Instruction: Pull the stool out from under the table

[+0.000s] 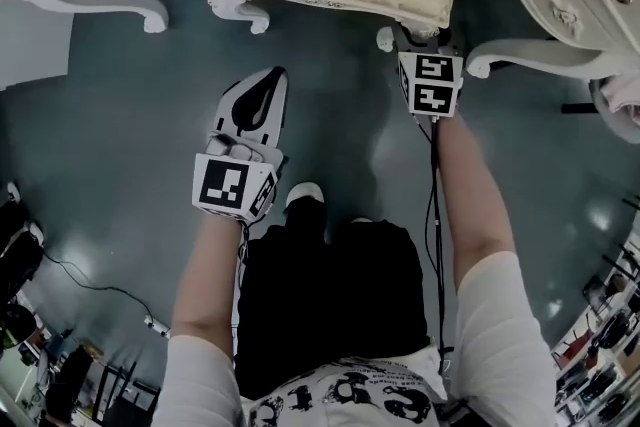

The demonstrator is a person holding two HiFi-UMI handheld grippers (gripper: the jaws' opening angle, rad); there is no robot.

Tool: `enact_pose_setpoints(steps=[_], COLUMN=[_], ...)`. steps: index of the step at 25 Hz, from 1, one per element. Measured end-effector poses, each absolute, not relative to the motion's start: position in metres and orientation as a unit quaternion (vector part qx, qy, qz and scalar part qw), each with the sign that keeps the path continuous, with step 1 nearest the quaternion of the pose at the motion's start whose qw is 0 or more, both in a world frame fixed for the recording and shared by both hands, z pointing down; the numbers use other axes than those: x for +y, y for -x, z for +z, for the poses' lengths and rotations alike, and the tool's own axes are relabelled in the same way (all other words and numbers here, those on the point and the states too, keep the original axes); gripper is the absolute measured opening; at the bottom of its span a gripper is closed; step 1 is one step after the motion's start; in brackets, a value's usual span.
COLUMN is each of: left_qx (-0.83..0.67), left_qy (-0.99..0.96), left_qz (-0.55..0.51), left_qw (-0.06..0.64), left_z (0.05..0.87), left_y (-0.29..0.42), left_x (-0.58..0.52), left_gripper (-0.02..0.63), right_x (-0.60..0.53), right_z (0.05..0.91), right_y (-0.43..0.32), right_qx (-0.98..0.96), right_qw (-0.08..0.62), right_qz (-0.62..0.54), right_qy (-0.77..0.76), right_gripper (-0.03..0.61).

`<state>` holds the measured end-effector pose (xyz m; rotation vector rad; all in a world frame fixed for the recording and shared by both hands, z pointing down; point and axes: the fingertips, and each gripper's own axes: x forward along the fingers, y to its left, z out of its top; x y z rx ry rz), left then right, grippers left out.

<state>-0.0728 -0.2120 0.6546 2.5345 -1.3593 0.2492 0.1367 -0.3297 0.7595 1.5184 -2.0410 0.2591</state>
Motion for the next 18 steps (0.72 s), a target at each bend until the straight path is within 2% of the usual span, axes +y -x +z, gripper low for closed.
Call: enact_pose_setpoints(steps=[5, 12, 18], left_qx=[-0.465, -0.467, -0.463], left_qy=[-0.872, -0.867, -0.868], left_qz=[0.069, 0.098, 0.102], left_qw=[0.136, 0.144, 0.148], left_z=[0.642, 0.645, 0.643], left_y=[0.07, 0.069, 0.07], left_x=[-0.208, -0.197, -0.157], left_gripper=[0.017, 0.017, 0.017], right_x=[-0.328, -0.311, -0.265], right_z=[0.76, 0.754, 0.763], right_y=[-0.137, -0.134, -0.128], right_qx=[-0.771, -0.776, -0.775], right_qw=[0.288, 0.286, 0.302], right_qz=[0.092, 0.101, 0.113], right_qy=[-0.561, -0.553, -0.544], right_gripper=[0.29, 0.287, 0.287])
